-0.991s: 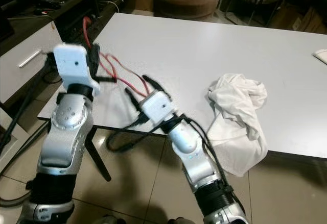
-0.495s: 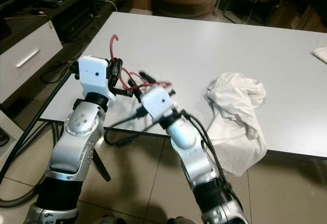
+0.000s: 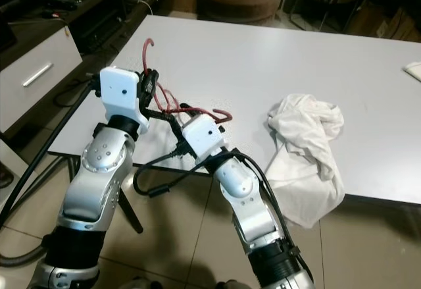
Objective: Hang hanger
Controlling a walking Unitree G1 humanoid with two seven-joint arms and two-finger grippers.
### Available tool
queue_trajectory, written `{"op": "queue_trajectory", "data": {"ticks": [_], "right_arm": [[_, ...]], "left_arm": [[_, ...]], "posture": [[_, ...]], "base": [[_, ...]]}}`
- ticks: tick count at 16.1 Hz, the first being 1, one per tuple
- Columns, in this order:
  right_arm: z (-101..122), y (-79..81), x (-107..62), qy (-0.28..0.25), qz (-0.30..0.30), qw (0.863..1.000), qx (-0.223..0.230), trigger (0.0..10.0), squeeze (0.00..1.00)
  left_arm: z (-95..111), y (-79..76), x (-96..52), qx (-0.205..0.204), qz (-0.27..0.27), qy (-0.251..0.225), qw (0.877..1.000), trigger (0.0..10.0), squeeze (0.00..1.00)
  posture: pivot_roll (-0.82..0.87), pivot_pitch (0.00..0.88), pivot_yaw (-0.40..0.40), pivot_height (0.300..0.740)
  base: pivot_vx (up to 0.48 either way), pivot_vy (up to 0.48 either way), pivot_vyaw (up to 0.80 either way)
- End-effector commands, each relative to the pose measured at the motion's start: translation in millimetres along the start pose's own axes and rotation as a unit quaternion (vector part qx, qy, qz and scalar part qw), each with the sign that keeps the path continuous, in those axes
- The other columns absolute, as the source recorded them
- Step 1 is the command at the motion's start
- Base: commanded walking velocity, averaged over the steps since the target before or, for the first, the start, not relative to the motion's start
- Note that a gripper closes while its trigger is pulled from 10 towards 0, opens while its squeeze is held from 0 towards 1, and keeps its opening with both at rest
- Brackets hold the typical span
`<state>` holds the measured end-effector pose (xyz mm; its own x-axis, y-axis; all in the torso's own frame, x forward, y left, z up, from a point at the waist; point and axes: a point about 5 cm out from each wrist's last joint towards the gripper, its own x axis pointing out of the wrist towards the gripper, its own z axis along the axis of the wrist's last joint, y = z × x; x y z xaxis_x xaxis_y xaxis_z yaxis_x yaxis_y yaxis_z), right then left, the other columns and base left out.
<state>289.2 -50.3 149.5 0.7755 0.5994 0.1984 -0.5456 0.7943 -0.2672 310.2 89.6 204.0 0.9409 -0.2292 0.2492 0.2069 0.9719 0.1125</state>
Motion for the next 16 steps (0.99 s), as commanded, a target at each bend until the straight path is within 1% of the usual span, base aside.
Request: {"op": "queue_trajectory", "data": {"ticks": [1, 2, 3, 4, 8, 9, 10, 13, 14, 16], "right_arm": [[2, 2.7, 3.6, 0.006, 0.002, 0.999, 0.039, 10.0, 1.0], [-5, 3.7, 4.5, 0.033, 0.001, 0.996, 0.08, 10.0, 1.0], [-7, 4.1, 5.1, 0.046, 0.0, 0.994, 0.101, 10.0, 1.0], [-7, 2.5, 5.8, 0.054, -0.004, 0.991, 0.121, 10.0, 0.0], [-7, 2.5, 5.8, 0.054, -0.004, 0.991, 0.121, 10.0, 0.0], [-7, 1.6, 5.9, 0.056, -0.006, 0.99, 0.132, 10.0, 0.0], [-7, 2.0, 7.2, 0.058, -0.003, 0.988, 0.141, 0.0, 0.0], [-6, 6.3, 8.1, 0.065, 0.024, 0.985, 0.156, 0.0, 0.0], [-8, 8.5, 6.7, 0.078, 0.036, 0.983, 0.163, 0.0, 0.0], [-8, 8.8, 5.2, 0.086, 0.042, 0.98, 0.176, 0.0, 0.0]], "left_arm": [[7, -21.4, 1.2, 0.011, -0.059, -0.019, 0.998, 10.0, 0.0], [8, -22.7, 1.1, 0.017, -0.063, -0.022, 0.998, 10.0, 0.0], [9, -23.1, 1.2, 0.018, -0.065, -0.024, 0.997, 10.0, 0.0], [9, -23.0, 1.3, 0.019, -0.066, -0.024, 0.997, 10.0, 0.0], [9, -23.0, 1.3, 0.019, -0.066, -0.024, 0.997, 10.0, 0.0], [9, -22.7, 1.4, 0.02, -0.067, -0.024, 0.997, 10.0, 0.0], [9, -22.7, 1.8, 0.019, -0.067, -0.023, 0.997, 10.0, 0.0], [8, -22.8, 3.7, 0.014, -0.067, -0.019, 0.997, 10.0, 0.0], [8, -22.5, 4.7, 0.011, -0.066, -0.016, 0.998, 10.0, 0.0], [8, -21.9, 5.6, 0.01, -0.065, -0.013, 0.998, 10.0, 0.0]], "posture": [[-0.12, 0.058, 0.024, 0.74], [-0.12, 0.057, 0.025, 0.74], [-0.12, 0.056, 0.025, 0.74], [-0.12, 0.054, 0.025, 0.74], [-0.12, 0.054, 0.025, 0.74], [-0.11, 0.053, 0.025, 0.74], [-0.12, 0.042, 0.024, 0.74], [-0.12, 0.041, 0.026, 0.74], [-0.12, 0.043, 0.026, 0.74], [-0.12, 0.045, 0.027, 0.74]], "base": [[0.0, 0.0, 0.0], [0.0, 0.0, 0.0], [0.0, 0.0, 0.0], [0.0, 0.0, 0.0], [0.0, 0.0, 0.0], [0.0, 0.0, 0.0], [0.0, 0.0, 0.0], [0.0, 0.0, 0.0], [0.0, 0.0, 0.0], [0.0, 0.0, 0.0]]}}
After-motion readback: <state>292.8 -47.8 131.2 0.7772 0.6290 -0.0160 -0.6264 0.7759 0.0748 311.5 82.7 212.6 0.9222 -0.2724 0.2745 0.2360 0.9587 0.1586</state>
